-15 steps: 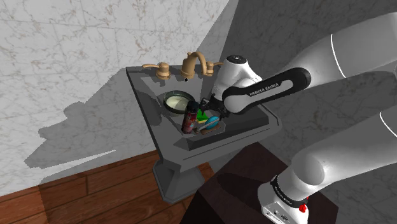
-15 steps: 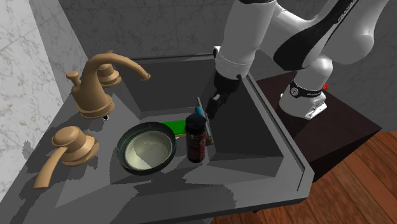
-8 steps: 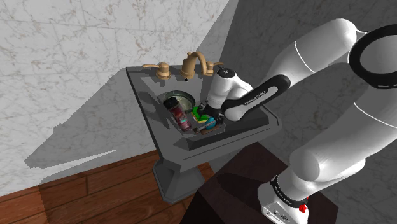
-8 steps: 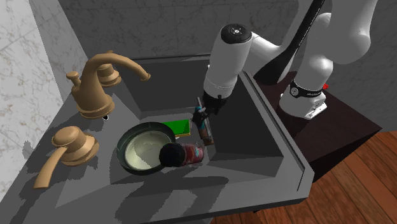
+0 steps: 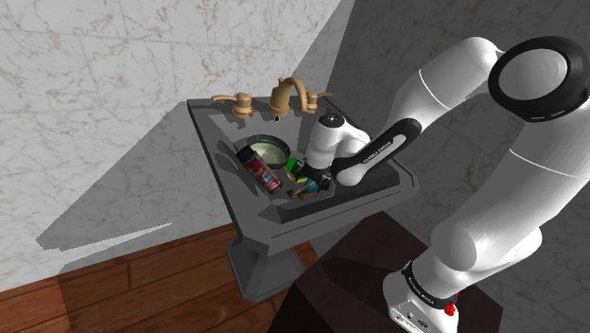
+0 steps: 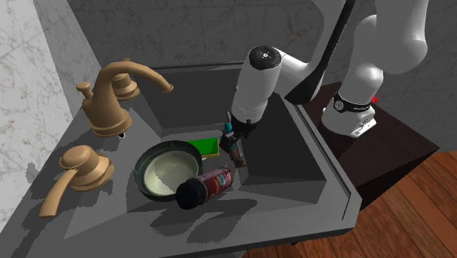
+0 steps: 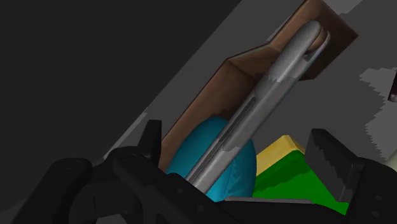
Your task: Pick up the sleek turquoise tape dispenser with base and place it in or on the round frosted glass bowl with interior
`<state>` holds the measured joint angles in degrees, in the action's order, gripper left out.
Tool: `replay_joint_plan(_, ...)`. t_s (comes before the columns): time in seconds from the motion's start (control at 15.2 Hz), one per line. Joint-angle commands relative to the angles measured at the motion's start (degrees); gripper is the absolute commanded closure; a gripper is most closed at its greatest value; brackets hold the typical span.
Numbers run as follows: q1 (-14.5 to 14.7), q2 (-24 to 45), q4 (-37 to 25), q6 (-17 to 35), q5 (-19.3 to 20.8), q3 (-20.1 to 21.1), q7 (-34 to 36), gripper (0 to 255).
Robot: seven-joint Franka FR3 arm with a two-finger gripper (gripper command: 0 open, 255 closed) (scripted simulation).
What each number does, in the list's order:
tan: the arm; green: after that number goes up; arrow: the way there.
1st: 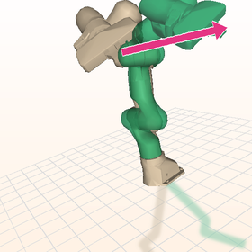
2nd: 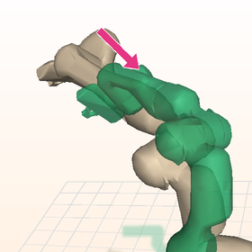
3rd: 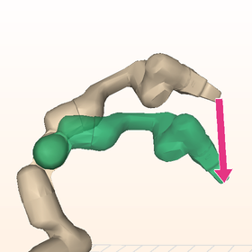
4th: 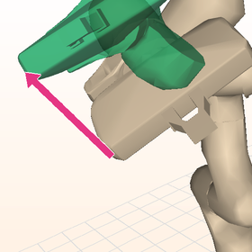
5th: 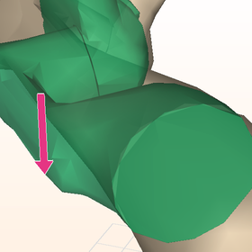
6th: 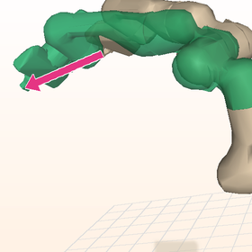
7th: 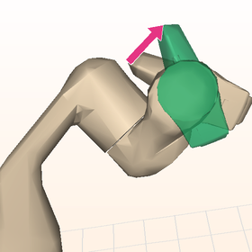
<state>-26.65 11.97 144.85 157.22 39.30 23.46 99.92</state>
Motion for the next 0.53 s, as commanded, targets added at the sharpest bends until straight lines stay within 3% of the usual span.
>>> replay_joint_plan(0.0,0.14,0.2,0.07,0.22,0.52,-0.21,0.44,0)
replay_joint_plan(0.33,0.13,0.19,0.07,0.21,0.5,-0.2,0.42,0)
replay_joint_plan(0.4,0.13,0.19,0.07,0.21,0.5,-0.2,0.42,255)
replay_joint_plan(0.46,0.13,0.19,0.07,0.21,0.5,-0.2,0.42,255)
